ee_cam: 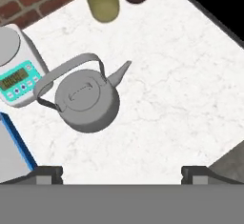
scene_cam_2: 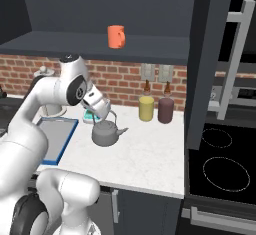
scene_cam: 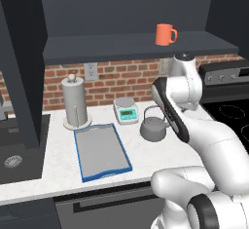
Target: Pick the kettle from the counter and place it on the tray. Then pick the mug from the cabinet and place it on the tray. Then close the cabinet doors.
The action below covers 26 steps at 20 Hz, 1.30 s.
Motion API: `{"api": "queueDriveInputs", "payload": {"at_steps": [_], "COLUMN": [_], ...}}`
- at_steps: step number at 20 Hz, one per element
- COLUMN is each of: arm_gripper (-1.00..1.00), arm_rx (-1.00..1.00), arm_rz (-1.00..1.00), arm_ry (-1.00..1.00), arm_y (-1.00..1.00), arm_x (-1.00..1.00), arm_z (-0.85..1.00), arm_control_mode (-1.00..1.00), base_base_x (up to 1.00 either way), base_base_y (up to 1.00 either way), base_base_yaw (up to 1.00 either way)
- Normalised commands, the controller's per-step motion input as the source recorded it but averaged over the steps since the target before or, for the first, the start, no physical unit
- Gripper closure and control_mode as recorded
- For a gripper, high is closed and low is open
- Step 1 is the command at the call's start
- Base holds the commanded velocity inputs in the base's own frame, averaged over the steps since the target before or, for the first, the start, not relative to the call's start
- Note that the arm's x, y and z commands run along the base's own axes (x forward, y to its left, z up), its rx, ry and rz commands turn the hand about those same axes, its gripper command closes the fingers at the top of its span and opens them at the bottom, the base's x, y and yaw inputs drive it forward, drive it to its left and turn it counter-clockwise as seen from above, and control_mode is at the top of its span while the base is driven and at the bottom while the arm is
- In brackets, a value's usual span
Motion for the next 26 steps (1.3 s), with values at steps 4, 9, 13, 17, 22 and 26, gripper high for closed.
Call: {"api": "queueDriveInputs", "payload": {"at_steps": [4, 9, 13, 17, 22, 26], "arm_gripper": [-1.0, -1.0, -1.0, -1.0, -1.0, -1.0], "arm_rx": [0.17, 0.17, 0.11, 0.0, 0.0, 0.0], "arm_rz": [-0.29, -0.1, 0.0, 0.0, -0.01, -0.01], "arm_ry": [0.0, 0.0, 0.0, 0.0, 0.0, 0.04], "arm_y": [-0.08, -0.03, 0.0, 0.0, 0.0, 0.0], "arm_x": [0.55, 0.61, 0.53, 0.41, 0.25, 0.31], "arm_z": [-0.14, -0.16, -0.24, -0.29, -0.29, -0.18], "arm_control_mode": [-1.0, -1.0, -1.0, -1.0, -1.0, -1.0], "base_base_x": [0.0, 0.0, 0.0, 0.0, 0.0, 0.0], "base_base_y": [0.0, 0.0, 0.0, 0.0, 0.0, 0.0], "base_base_yaw": [0.0, 0.0, 0.0, 0.0, 0.0, 0.0]}}
